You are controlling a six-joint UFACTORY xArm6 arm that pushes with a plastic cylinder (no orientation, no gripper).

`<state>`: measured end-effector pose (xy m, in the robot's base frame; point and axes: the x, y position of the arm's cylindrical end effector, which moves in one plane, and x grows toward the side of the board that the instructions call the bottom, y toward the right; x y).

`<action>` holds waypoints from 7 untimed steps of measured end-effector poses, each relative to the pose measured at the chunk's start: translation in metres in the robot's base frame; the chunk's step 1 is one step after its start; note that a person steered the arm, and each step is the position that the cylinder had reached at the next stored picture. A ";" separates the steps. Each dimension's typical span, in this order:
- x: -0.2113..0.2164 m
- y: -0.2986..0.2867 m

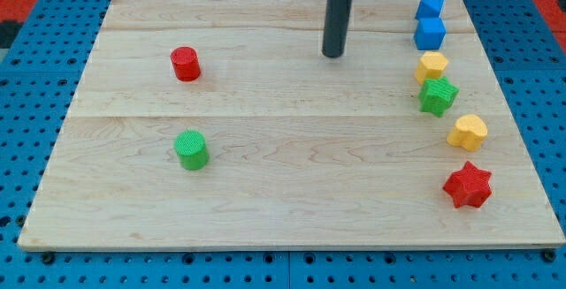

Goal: Move your arm to the left of the red circle

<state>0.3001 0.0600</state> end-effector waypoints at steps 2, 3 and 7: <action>-0.055 -0.074; -0.055 -0.105; -0.055 -0.271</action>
